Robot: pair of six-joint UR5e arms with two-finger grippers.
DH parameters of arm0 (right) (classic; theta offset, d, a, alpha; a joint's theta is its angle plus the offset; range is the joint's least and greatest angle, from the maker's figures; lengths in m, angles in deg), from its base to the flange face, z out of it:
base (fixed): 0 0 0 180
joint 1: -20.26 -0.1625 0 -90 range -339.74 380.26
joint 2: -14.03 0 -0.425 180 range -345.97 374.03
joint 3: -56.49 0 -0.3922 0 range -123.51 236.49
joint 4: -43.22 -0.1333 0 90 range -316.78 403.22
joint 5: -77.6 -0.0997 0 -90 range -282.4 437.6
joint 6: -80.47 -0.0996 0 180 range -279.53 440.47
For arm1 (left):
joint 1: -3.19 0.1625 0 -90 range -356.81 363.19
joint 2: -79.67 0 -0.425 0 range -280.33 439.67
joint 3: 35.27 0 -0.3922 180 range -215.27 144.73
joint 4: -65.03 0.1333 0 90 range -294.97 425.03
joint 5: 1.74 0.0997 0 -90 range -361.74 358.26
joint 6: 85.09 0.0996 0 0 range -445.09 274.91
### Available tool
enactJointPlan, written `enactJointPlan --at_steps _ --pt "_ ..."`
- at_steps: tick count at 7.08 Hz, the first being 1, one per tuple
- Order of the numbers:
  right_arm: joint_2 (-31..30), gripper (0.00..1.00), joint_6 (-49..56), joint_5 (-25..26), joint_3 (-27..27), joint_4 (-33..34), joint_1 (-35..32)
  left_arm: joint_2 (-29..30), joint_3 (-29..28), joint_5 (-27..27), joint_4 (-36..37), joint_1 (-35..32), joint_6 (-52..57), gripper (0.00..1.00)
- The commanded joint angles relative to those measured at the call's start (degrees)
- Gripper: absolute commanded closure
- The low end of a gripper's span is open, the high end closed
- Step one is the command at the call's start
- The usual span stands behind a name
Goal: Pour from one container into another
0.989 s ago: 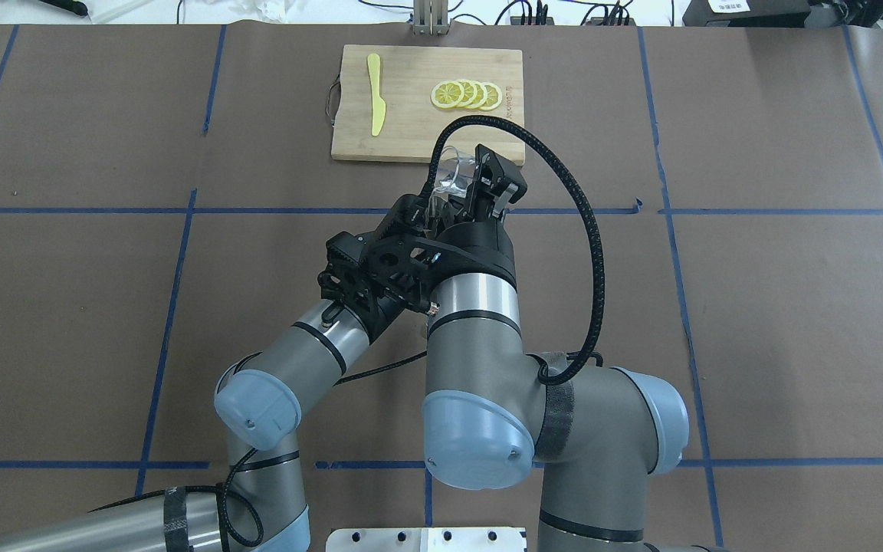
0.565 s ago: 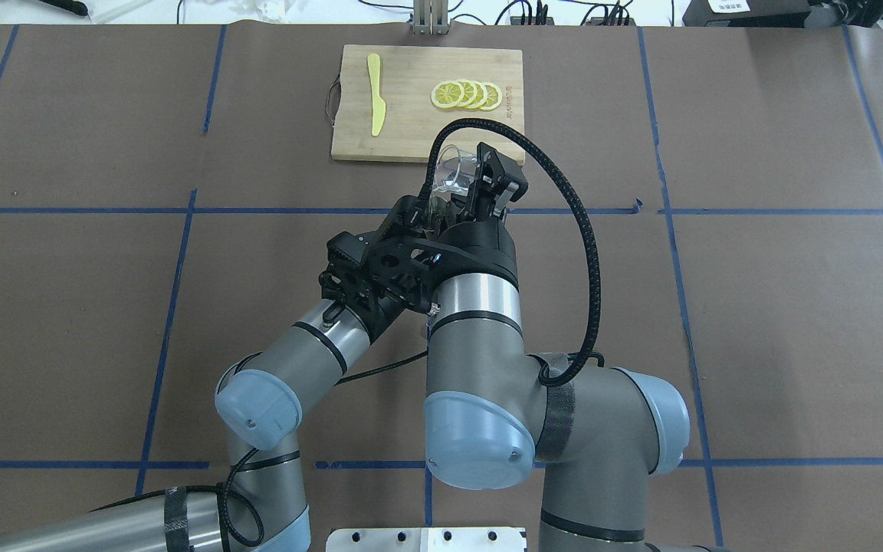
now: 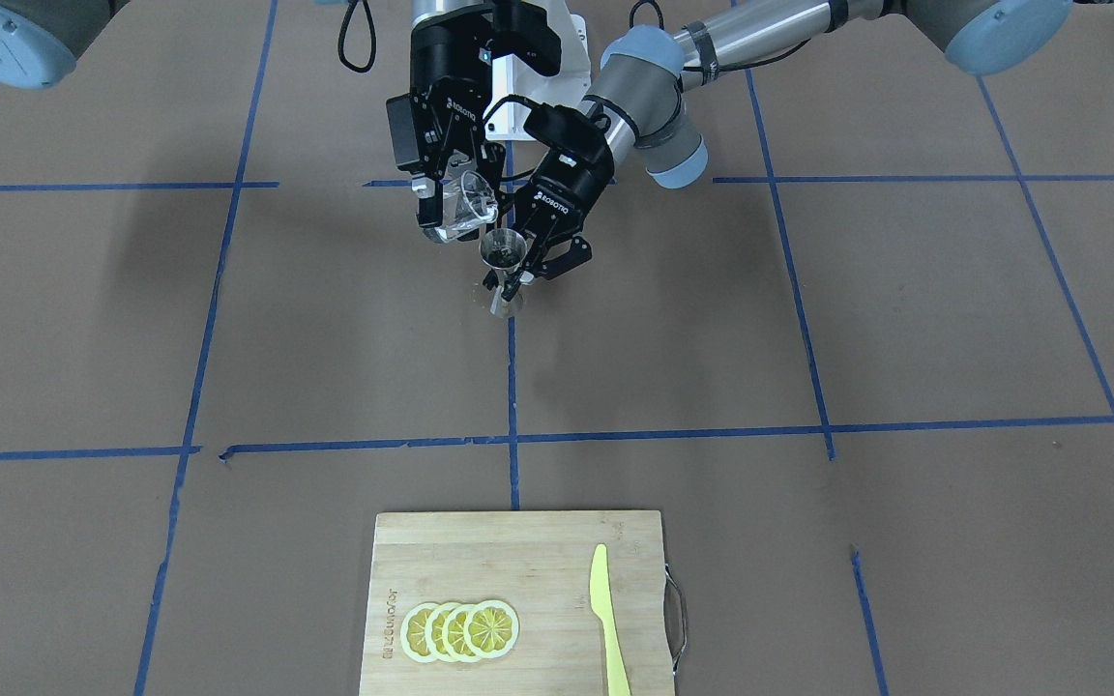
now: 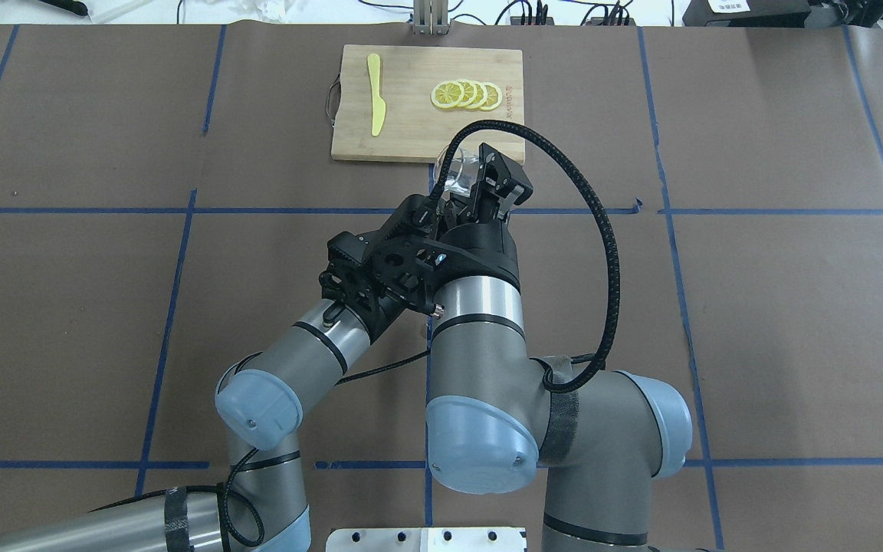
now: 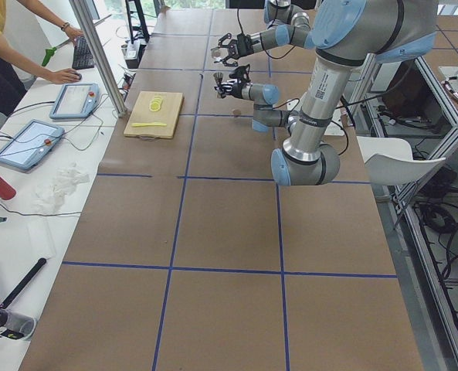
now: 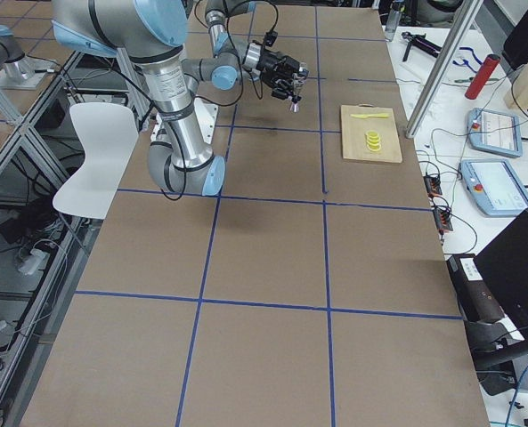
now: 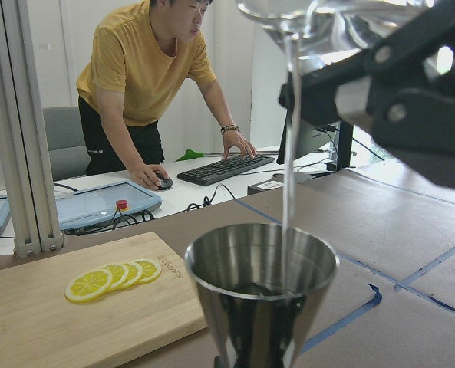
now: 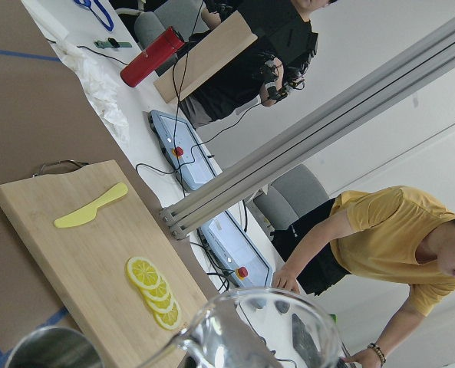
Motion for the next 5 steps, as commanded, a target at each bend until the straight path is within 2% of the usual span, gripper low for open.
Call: enactJointPlan --at_steps 1,2,4,5 --pt "-0.23 1.0 -10.52 -0.09 0.02 -1.42 0.21 0.06 0.33 0.03 0.0 0.0 -0.07 1.0" --pt "-1.36 1.0 -15.54 -0.36 -0.5 -5.26 0.47 -0.12 0.42 0.12 0.0 -0.09 -0.07 1.0" --pt "-10.99 1.0 -24.68 -0.71 -4.28 -17.46 0.3 -0.9 1.38 0.56 -0.17 -0.35 -0.07 1.0" --pt "-13.65 1.0 -32.91 -1.23 -4.29 -20.12 0.21 -3.26 3.3 0.56 -0.35 -0.79 -0.16 1.0"
